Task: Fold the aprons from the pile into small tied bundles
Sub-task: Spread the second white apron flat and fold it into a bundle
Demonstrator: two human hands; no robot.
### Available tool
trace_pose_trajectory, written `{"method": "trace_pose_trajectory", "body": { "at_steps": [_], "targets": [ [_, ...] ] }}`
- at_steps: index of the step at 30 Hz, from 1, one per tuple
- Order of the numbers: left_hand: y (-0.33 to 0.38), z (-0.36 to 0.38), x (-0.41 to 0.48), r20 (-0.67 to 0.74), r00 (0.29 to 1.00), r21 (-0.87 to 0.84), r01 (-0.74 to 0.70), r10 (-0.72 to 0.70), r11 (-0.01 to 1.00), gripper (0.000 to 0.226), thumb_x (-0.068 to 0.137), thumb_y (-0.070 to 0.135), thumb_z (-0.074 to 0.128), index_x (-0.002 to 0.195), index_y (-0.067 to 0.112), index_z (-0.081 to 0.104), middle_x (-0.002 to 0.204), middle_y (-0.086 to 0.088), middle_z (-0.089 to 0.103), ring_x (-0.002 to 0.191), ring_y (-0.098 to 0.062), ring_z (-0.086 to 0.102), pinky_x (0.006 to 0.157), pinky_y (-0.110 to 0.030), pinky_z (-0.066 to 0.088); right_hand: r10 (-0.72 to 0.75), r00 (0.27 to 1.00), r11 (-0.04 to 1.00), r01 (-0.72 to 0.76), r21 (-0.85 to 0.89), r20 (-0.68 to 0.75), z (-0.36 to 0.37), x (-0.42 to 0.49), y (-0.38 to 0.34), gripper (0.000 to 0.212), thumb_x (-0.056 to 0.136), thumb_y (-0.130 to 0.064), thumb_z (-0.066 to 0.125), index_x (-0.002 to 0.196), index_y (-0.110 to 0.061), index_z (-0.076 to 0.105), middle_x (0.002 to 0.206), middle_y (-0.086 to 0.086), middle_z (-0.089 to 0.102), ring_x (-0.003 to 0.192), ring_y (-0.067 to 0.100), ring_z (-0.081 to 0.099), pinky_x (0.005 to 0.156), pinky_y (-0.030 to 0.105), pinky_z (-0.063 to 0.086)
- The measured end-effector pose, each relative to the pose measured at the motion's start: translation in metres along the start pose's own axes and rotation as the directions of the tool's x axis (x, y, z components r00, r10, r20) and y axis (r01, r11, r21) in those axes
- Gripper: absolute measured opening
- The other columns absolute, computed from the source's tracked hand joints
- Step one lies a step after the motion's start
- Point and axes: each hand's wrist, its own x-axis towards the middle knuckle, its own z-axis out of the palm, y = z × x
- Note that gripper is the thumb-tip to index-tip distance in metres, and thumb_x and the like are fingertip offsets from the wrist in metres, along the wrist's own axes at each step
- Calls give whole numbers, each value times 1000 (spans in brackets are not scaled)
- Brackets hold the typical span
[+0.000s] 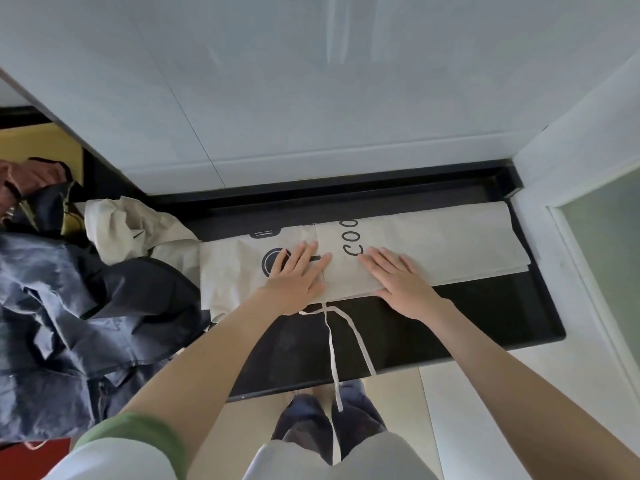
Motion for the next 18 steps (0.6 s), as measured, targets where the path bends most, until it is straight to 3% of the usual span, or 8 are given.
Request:
{"method": "trace_pose_trajectory", "body": {
  "at_steps": [4,7,10,13,15,18],
  "targets": [
    [0,-7,11,-12,999,9,35,-35,999,58,102,48,13,150,32,-15,158,-4,-24,145,-24,-21,116,-45,-10,90,993,995,-87,38,-70,-10,7,12,71,100,-13,42,154,-23,-2,162,-5,-6,148,13,-7,120,37,0],
    [3,-6,12,-34,998,-2,57,-57,998,60,101,50,14,151,32,-14,158,-5,-22,146,-24,-20,116,-46,-11,200,964,977,-183,107,-174,-13,8,15,66,95,-10,50,152,-17,19,159,1,19,146,20,17,116,38,15],
    [9,-2,8,-65,995,-19,76,-77,997,68,97,60,18,152,31,-10,159,-6,-20,146,-25,-18,118,-50,-5,273,912,962,-256,97,-305,-11,4,18,47,87,-4,59,132,-10,46,133,7,48,122,27,43,100,35,33],
    [9,2,6,-61,998,6,23,-23,1000,77,93,67,24,151,32,-11,159,-6,-20,146,-27,-18,118,-52,-7,248,872,966,-256,38,-422,-6,-2,21,33,71,11,65,98,-5,57,96,11,57,88,31,53,75,36,39],
    [3,5,3,-56,998,45,-22,24,999,72,96,63,21,151,33,-15,159,-6,-20,146,-26,-20,116,-51,-10,216,893,974,-224,25,-396,-1,-8,25,32,68,15,62,93,-6,56,91,10,56,85,31,53,73,36,39],
    [-4,10,-2,-85,994,78,-65,71,995,58,98,52,1,150,33,-17,159,-6,-19,146,-26,-17,117,-49,-8,188,940,982,-186,34,-286,2,-19,24,31,78,4,55,104,-13,53,105,1,51,101,24,47,86,34,34]
  ]
}}
